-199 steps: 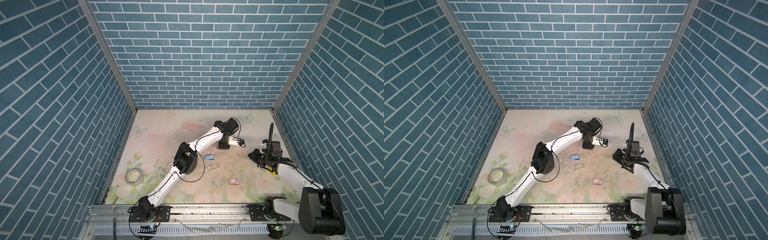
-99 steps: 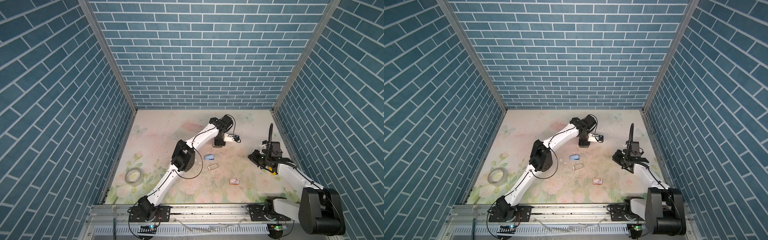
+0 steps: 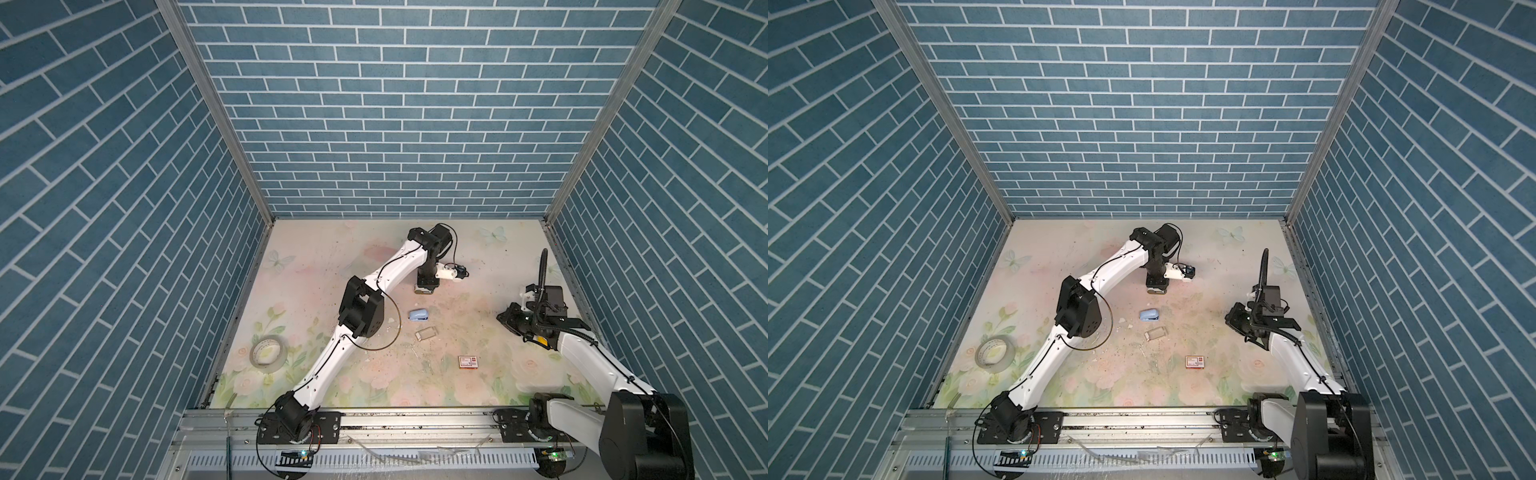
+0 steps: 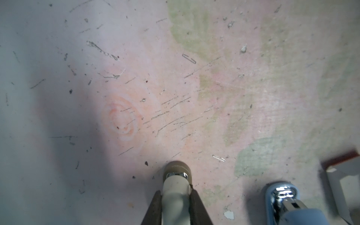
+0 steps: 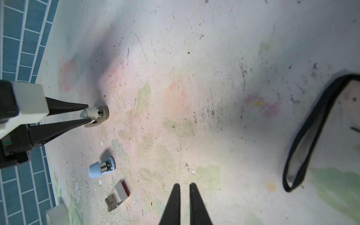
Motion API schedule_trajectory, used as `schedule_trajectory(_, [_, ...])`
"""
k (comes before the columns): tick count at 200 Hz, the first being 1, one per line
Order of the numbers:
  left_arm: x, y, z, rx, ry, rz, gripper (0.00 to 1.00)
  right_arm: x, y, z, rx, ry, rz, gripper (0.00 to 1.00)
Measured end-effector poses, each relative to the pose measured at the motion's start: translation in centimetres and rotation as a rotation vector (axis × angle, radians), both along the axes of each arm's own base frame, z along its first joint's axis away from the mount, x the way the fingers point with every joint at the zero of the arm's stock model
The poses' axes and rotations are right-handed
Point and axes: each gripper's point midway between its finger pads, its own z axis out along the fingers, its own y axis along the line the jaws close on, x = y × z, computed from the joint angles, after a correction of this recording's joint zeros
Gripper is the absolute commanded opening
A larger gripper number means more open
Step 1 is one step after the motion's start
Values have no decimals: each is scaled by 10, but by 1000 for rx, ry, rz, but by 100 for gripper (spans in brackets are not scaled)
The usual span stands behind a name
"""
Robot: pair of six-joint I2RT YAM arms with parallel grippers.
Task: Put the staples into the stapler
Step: 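Hold the closed beige stapler upright with the left gripper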
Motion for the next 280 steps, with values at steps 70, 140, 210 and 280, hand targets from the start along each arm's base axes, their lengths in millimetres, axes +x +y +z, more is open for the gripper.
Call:
schedule_trajectory(70, [0,1,-3,-7,19,-15,8,-10,0,-5,-2,44,2,13])
schedule_trajectory(140, [0,2,-4,-10,31,-39,8,-12,1,-6,-3,53,4,13])
schedule_trajectory(210, [-1,2,-4,-9,30,-65,8,-13,3,-10,-4,69,12,13])
schedule_trajectory(280, [0,2,-5,-8,29,-72,8,-12,4,-12,-2,80,3,13])
